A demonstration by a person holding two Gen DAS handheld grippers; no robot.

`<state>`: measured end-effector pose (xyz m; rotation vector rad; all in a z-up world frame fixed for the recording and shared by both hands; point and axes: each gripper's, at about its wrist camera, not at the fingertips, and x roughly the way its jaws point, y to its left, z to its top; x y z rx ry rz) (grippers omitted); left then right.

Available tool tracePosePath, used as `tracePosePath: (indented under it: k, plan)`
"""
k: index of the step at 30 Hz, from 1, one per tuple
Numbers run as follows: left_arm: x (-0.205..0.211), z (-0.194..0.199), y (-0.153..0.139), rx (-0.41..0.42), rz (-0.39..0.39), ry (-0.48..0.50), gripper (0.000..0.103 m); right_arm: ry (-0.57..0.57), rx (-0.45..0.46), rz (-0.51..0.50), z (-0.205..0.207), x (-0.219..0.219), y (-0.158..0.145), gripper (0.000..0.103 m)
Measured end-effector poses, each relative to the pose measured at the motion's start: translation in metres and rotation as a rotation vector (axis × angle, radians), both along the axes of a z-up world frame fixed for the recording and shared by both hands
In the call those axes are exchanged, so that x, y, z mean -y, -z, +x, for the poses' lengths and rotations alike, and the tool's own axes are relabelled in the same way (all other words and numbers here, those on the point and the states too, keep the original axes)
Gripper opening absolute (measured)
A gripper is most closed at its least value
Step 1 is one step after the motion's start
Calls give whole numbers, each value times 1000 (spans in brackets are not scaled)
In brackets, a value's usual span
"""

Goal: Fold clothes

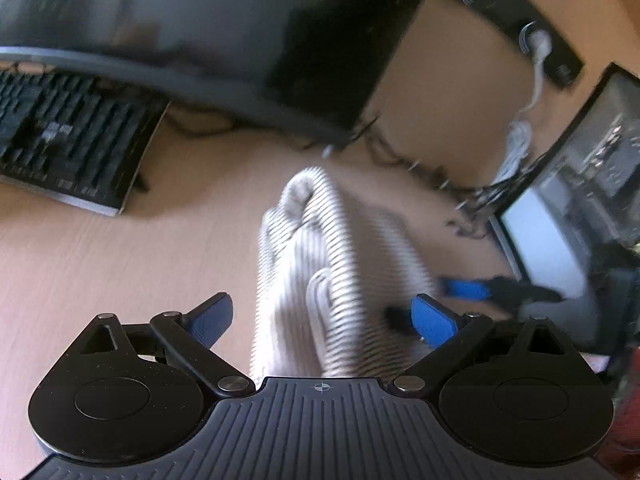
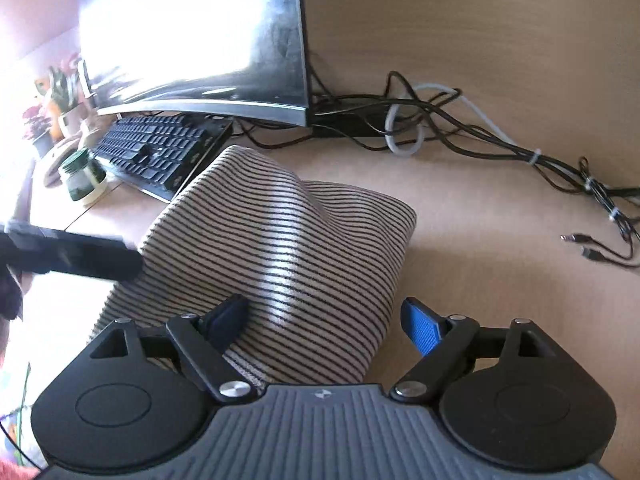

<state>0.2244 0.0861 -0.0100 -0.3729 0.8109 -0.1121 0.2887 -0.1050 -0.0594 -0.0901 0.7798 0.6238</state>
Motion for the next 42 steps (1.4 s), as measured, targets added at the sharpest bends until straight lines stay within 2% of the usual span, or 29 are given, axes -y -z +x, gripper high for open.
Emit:
tracePosePath:
  k: [2,5,6,11,13,15,17,19,24,27,34,37,39,42]
  plan:
    - [5,7,0,-11,29,-7,99,-16,8,11,1,2,-2,85]
    - [6,16,18,-83,67,-25,99,-39,20,28,4,6,-6,87]
    - [6,19,24,-107,80,-29,100,-42,27,34,4,7,-8,91]
    - [7,19,32,-108,97,-27,102,-13,81,86,11,8,-29,99]
    - [6,18,34,-109,94,-29,103,-21,100,61,21,-4,-30,99]
    - [4,17,37,-112,91,-34,103,-30,109,-12,32,-20,-24,99]
    - [3,16,38,-117,95,-42,103,-48,97,-87,41,-34,-8,102]
    - [0,16,40,-119,84,-48,103,-48,79,-99,48,-39,3,102]
    - [2,17,41,-116,76,-29,103,-21,10,-4,49,-20,1,102]
    - [0,18,43,-117,54,-34,103,15,-95,106,46,5,0,103]
    - [0,7,37,-97,-98,-4,103,49,-247,220,22,42,10,102]
    - [6,3,30,-72,-133,15,103,31,-235,205,13,45,13,93]
    - [12,6,29,-77,-113,30,103,27,-250,232,12,48,11,85]
    - [27,15,38,-145,11,30,103,21,-243,231,15,46,8,82]
